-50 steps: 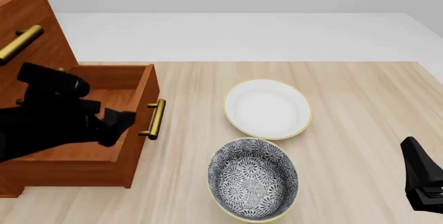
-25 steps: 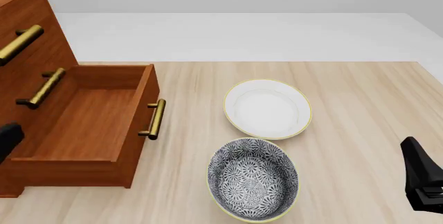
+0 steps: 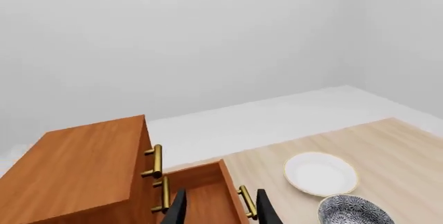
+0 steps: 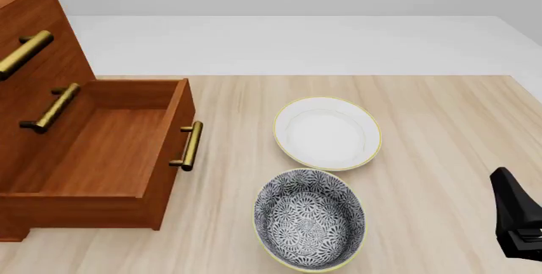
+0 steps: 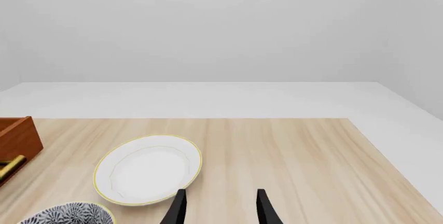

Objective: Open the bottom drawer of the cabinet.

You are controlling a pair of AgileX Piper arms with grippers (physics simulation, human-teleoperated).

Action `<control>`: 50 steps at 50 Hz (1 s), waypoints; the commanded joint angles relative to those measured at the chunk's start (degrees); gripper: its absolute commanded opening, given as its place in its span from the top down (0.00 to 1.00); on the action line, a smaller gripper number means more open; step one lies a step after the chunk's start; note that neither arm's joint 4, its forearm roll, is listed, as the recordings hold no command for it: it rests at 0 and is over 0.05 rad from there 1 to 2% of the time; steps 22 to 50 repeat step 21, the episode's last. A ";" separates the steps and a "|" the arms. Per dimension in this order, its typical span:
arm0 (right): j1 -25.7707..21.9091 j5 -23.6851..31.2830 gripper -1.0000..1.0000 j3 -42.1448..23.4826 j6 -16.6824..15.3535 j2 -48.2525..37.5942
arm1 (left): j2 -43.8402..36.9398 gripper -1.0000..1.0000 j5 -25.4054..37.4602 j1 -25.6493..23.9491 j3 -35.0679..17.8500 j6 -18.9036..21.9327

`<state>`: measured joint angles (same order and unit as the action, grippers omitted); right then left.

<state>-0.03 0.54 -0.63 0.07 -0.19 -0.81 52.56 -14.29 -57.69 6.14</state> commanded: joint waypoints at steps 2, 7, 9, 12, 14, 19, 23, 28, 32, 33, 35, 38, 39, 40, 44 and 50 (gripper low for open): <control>0.00 0.00 0.00 0.00 0.00 0.00 | 0.81 0.00 17.30 1.72 -23.98 -4.85; 0.00 0.00 0.00 0.00 0.00 0.00 | 0.81 0.00 17.34 1.99 -26.24 -3.04; 0.02 0.00 0.00 0.00 0.00 0.00 | 0.81 0.00 17.34 1.22 -25.35 -3.33; 0.00 0.00 0.00 0.00 -0.01 0.00 | 0.81 0.00 17.34 0.83 -24.91 -3.27; 0.01 0.01 0.00 0.00 0.01 0.00 | 0.81 0.00 17.34 0.89 -25.04 -3.52; -0.01 0.00 0.00 0.00 0.00 0.00 | 0.81 0.00 17.34 0.06 -23.39 -3.00; 0.00 0.00 0.00 0.00 0.00 0.00 | 0.81 0.00 17.34 0.22 -23.18 -2.80; 0.00 0.00 0.00 0.00 0.00 0.00 | 0.81 0.00 17.34 0.22 -23.18 -2.80; 0.00 0.00 0.00 0.00 0.00 0.00 | 0.81 0.00 17.34 0.22 -23.18 -2.80; 0.00 0.00 0.00 0.00 0.00 0.00 | 0.81 0.00 17.34 0.22 -23.18 -2.80; 0.00 0.00 0.00 0.00 0.00 0.00 | 0.81 0.00 17.34 0.22 -23.18 -2.80; 0.00 0.00 0.00 0.00 0.00 0.00 | 0.81 0.00 17.34 0.22 -23.18 -2.80; 0.00 0.00 0.00 0.00 0.00 0.00 | 0.81 0.00 17.34 0.22 -23.18 -2.80; 0.00 0.00 0.00 0.00 0.00 0.00 | 0.81 0.00 17.34 0.22 -23.18 -2.80; 0.00 0.00 0.00 0.00 0.00 0.00 | 0.81 0.00 17.34 0.22 -23.18 -2.80; 0.00 0.00 0.00 0.00 0.00 0.00 | 0.81 0.00 17.34 0.22 -23.18 -2.80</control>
